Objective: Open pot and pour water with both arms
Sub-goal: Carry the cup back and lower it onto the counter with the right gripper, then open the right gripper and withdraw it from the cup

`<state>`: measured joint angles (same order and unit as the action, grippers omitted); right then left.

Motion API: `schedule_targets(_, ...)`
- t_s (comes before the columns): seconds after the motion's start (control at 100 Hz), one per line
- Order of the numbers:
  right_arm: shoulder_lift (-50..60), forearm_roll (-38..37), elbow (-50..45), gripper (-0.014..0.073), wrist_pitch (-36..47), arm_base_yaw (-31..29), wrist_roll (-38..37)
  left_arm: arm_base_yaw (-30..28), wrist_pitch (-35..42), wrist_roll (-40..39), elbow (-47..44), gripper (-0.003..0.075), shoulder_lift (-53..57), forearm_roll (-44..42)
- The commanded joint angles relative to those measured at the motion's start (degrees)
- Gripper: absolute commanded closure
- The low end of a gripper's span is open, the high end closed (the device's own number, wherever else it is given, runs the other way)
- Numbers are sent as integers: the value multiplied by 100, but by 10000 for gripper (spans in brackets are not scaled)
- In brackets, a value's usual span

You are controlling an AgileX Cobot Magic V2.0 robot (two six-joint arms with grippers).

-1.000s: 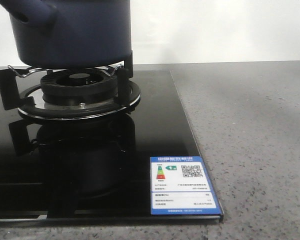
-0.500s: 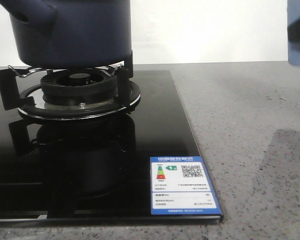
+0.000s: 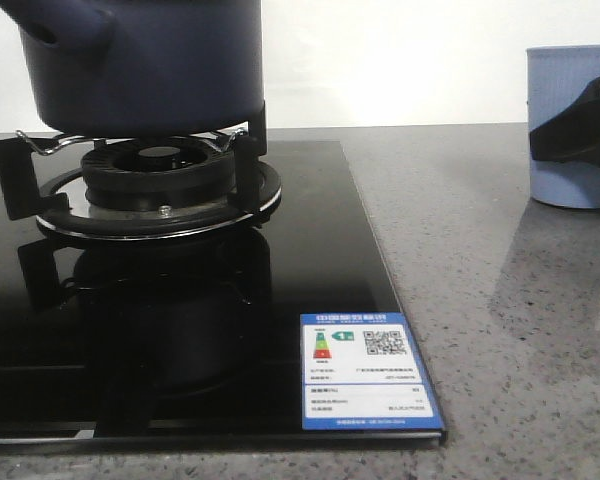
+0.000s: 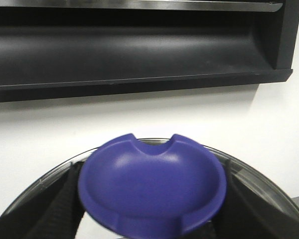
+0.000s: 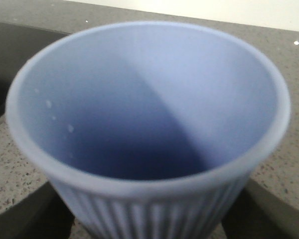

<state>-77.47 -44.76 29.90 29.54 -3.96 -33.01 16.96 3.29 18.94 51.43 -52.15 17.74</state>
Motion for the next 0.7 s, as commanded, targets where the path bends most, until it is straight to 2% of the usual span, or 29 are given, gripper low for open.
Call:
schedule_targets(0.0, 59, 111, 138, 249, 416, -43, 129, -17, 585, -54, 216, 287, 115, -6)
schedule_targets(0.38, 49, 111, 138, 227, 435, -43, 129, -17, 585, -54, 216, 287, 115, -6)
schedule_targets(0.48, 49, 111, 134, 165, 426, -43, 117, -17, 585, -54, 216, 287, 115, -6)
schedule_targets(0.62, 82, 111, 124, 18, 422, -43, -37, -17, 585, -54, 216, 287, 115, -6)
schedule_targets(0.69, 135, 111, 124, -22, 384, -43, -133, -17, 585, -54, 216, 287, 115, -6)
